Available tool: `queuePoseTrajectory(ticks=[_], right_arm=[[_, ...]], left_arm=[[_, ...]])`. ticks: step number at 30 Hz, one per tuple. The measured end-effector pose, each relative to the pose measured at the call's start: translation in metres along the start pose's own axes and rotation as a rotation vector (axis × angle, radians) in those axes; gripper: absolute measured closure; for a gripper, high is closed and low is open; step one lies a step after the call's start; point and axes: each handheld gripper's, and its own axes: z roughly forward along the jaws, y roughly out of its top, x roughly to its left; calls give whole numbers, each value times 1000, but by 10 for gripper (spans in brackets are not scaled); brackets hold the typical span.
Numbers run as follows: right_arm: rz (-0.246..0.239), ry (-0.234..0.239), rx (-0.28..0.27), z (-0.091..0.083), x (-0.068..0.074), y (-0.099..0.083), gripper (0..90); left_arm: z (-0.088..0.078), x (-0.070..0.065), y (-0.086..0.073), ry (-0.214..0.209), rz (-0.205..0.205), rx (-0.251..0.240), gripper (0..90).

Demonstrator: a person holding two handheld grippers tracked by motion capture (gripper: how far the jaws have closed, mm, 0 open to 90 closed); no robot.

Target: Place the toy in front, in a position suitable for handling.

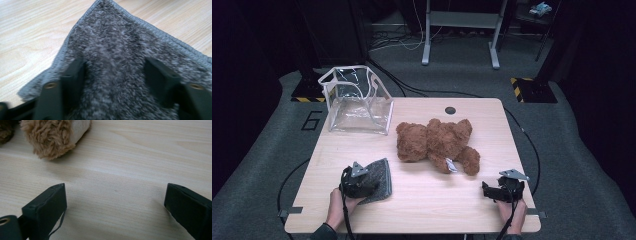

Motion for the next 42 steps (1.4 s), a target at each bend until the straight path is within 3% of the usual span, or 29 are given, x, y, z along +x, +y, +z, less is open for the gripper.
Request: queuePoseTrajectory(ticks=[6, 12, 16, 19, 25, 30, 34, 42], right_arm=[[3, 10, 3, 0, -1, 0, 59], [13, 16, 0, 0, -2, 0, 63], [14, 20, -1, 0, -2, 0, 65], [16, 24, -2, 0, -2, 0, 65], [22, 22, 0, 0, -2, 0, 66], [19, 21, 1, 0, -2, 0, 66], [15, 20, 1, 0, -2, 0, 67], [13, 17, 1, 0, -1, 0, 67]], left_arm=[[-4, -3, -3, -20, -21, -42, 680], [-8, -2, -3, -36, -35, -61, 727], [-11, -5, -2, -67, -51, -90, 741], [-15, -9, 1, -101, -39, -100, 744], [-26, -26, 12, -186, -21, -138, 743], [-25, -38, 19, -236, 2, -136, 742], [-16, -56, 26, -292, 35, -127, 741], [6, -98, 38, -356, 127, -90, 736]])
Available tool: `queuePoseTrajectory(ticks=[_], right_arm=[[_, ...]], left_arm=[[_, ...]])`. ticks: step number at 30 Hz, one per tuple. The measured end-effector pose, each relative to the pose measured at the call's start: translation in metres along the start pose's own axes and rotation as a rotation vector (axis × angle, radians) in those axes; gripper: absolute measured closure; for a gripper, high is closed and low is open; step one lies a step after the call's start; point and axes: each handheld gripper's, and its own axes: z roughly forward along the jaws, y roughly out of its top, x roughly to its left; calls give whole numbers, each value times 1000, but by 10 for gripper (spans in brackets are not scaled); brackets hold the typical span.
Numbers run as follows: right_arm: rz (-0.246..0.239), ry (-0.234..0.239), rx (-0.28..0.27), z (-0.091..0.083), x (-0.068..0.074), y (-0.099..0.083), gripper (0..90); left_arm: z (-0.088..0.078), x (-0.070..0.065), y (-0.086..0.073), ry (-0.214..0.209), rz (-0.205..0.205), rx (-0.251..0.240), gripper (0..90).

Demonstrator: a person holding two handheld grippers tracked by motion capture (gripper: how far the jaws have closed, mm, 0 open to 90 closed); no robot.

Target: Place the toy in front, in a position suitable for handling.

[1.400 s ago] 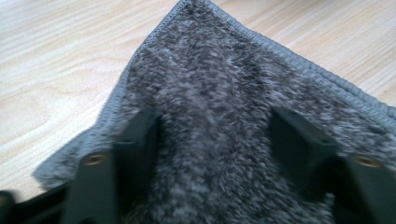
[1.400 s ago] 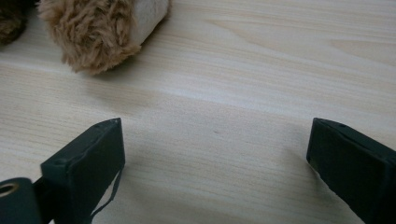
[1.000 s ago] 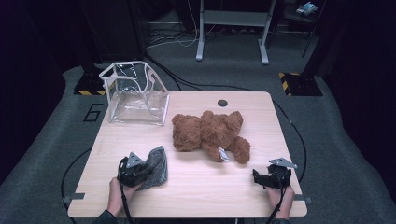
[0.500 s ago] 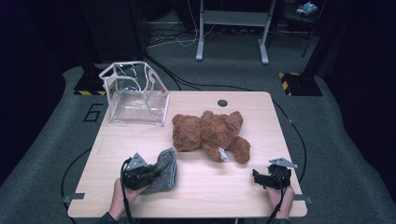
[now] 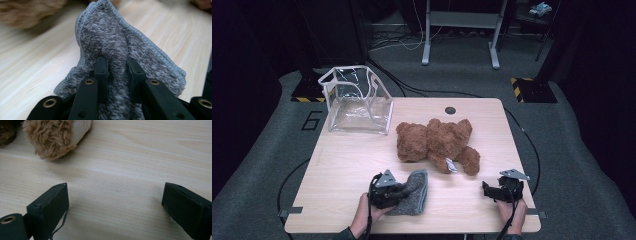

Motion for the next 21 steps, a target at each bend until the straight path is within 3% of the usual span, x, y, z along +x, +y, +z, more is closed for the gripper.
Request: queuePoseTrajectory(ticks=[4, 8, 13, 16, 17, 18, 21], right_arm=[[0, 1, -1, 0, 0, 0, 67], [-7, -3, -2, 0, 0, 0, 74], [1, 0, -3, 0, 0, 0, 74], [1, 2, -2, 0, -1, 0, 74], [1, 1, -3, 0, -1, 0, 74], [1, 1, -3, 0, -1, 0, 74], [-2, 2, -4, 0, -1, 0, 74]], left_arm=[[20, -14, 10, -39, 53, 24, 732], [38, -22, 18, -51, 80, 36, 720], [46, -26, 18, -34, 103, 61, 667], [43, -25, 17, -12, 101, 47, 486], [41, -25, 17, -10, 99, 47, 386], [39, -24, 17, -7, 94, 43, 386], [26, -18, 15, 34, 83, 25, 263]])
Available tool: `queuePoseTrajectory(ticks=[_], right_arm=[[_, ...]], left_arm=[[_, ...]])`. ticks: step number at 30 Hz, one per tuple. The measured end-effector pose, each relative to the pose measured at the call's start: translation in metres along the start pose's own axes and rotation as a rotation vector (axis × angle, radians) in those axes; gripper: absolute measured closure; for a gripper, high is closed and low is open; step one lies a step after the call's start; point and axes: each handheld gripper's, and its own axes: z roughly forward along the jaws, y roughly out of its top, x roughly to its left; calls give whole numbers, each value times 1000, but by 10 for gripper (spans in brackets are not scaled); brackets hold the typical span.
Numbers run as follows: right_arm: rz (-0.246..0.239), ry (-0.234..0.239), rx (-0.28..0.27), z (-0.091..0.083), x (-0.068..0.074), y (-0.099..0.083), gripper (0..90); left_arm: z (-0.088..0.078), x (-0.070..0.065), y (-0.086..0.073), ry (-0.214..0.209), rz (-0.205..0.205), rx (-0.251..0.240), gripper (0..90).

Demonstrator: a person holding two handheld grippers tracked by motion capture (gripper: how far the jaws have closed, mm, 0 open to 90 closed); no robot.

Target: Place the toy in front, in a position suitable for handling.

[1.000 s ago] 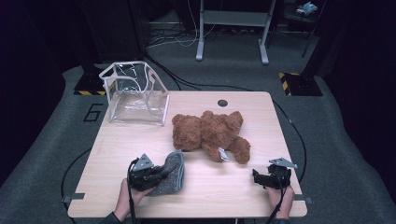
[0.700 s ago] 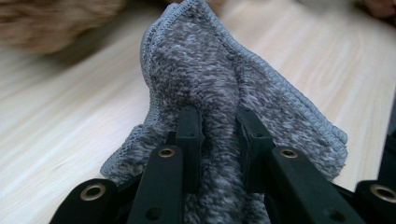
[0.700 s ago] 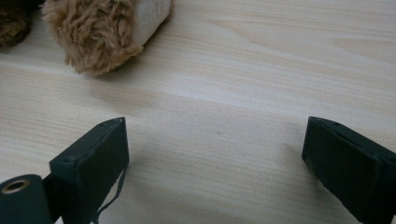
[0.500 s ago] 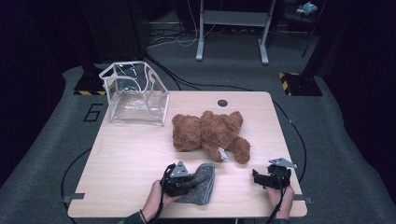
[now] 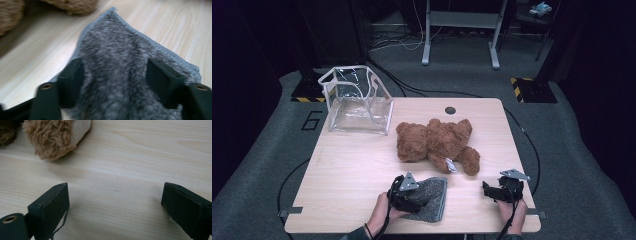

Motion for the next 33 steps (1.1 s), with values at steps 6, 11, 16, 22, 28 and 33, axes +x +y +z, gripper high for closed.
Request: queuePoseTrajectory(ticks=[6, 11, 16, 22, 28, 33], right_arm=[[1, 2, 0, 0, 0, 0, 72], [15, 12, 0, -1, 0, 0, 66], [21, 19, 6, -1, 0, 0, 44], [6, 33, -3, -2, -1, 0, 0], [-11, 61, -1, -2, 1, -1, 0], [-21, 128, 0, -8, 10, -5, 0]], left_arm=[[-30, 22, -14, 90, -64, -41, 144], [-52, 50, -38, 188, -123, -17, 80], [-64, 72, -63, 254, -180, -4, 58], [-69, 92, -80, 299, -224, 35, 14], [-70, 104, -89, 314, -266, 24, 0], [-72, 110, -97, 310, -288, 21, 0]])
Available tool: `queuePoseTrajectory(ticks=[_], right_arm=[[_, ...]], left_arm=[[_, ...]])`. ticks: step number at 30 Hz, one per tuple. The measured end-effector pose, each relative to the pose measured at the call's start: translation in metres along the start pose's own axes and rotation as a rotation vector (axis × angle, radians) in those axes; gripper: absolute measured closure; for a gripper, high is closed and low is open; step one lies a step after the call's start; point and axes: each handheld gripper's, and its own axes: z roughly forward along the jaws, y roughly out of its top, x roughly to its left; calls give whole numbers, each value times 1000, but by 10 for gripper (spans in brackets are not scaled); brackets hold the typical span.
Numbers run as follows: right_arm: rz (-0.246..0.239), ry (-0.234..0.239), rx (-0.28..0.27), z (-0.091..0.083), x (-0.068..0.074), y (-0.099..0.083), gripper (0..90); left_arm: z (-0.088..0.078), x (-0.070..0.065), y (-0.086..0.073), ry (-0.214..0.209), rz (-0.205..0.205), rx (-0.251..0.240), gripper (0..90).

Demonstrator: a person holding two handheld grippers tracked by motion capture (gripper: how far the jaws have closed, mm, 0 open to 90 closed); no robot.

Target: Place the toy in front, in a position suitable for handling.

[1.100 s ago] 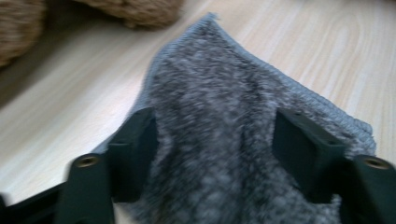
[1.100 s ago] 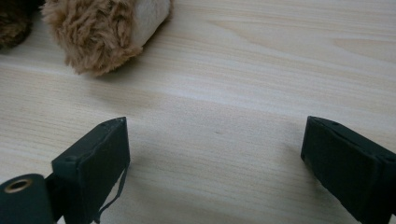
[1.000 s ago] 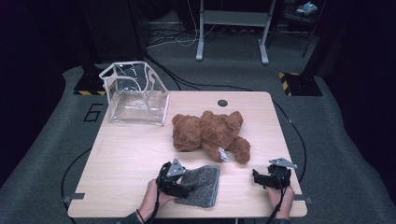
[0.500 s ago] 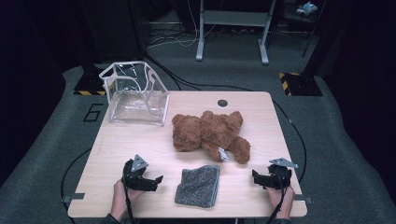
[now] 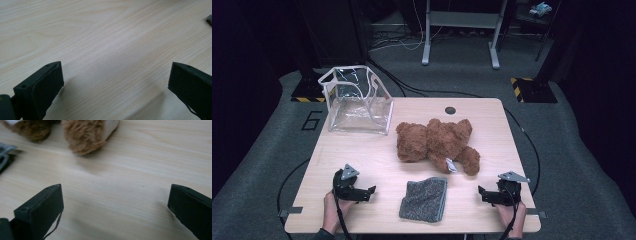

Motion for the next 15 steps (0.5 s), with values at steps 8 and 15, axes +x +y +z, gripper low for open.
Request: queuePoseTrajectory(ticks=[8, 15], right_arm=[[-63, 65, -2, -6, 28, -1, 0], [-159, 153, 4, -9, 70, 6, 0]], left_arm=[[1, 2, -1, 22, 12, 10, 0], [0, 2, -1, 39, 39, 32, 0]])
